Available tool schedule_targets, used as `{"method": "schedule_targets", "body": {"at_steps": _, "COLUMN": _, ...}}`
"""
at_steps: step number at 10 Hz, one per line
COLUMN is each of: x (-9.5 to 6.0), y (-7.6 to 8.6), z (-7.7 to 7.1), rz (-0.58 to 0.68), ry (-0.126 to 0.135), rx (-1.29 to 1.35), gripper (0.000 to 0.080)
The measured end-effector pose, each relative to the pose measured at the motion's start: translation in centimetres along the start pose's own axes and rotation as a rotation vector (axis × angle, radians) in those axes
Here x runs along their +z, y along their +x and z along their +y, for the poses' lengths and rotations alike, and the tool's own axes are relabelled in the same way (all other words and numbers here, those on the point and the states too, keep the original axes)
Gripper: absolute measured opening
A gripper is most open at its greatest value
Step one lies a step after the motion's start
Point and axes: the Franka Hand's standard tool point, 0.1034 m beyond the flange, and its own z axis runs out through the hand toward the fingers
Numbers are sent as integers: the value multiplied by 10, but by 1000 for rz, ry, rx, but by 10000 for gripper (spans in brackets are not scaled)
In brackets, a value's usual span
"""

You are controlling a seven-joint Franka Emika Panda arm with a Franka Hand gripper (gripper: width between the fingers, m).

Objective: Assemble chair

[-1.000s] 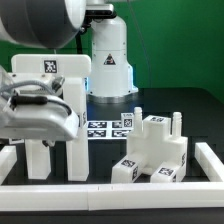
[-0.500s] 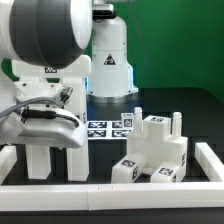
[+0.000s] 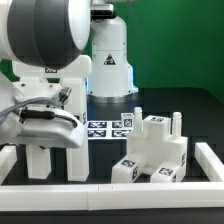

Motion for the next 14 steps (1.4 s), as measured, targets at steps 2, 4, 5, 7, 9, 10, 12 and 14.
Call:
{"method": "schedule_targets", "body": {"at_steps": 2, "x": -2, "y": 1, "z": 0, "rz": 10, "ry": -3, "rx": -9, "gripper": 282}}
{"method": "schedule_targets", "body": {"at_steps": 4, "x": -25, "y": -5, "z": -1, "rz": 71, "ry": -2, "rx": -59, "gripper": 282}}
{"method": "schedule_targets", "body": {"at_steps": 5, "x": -36, "y": -2, "z": -1, "rz": 153, "ry": -4, "rx": -86, "gripper": 282}}
{"method": "schedule_targets", "body": {"at_steps": 7, "x": -44, "y": -8, "z": 3, "rz": 399, "ry": -11, "rx": -128, "gripper": 284}}
{"method": "schedule_targets", "body": {"at_steps": 9, "x": -26, "y": 0, "z": 12, "rz": 559, "ry": -30, "rx": -108, "gripper": 284}}
{"method": "schedule_targets", "body": {"at_steps": 10, "x": -26, "y": 8, "z": 13, "rz": 643, "ry": -36, "rx": -97, "gripper": 284}}
{"method": "schedule_targets", "body": {"at_steps": 12, "x": -21, "y": 11, "z": 9, "rz": 780, "ry": -52, "rx": -84, "gripper": 284}}
{"method": "schedule_targets", "body": {"at_steps": 14, "x": -15, "y": 12, "z": 10, "rz": 916, "ry": -77, "rx": -98, "gripper": 287}}
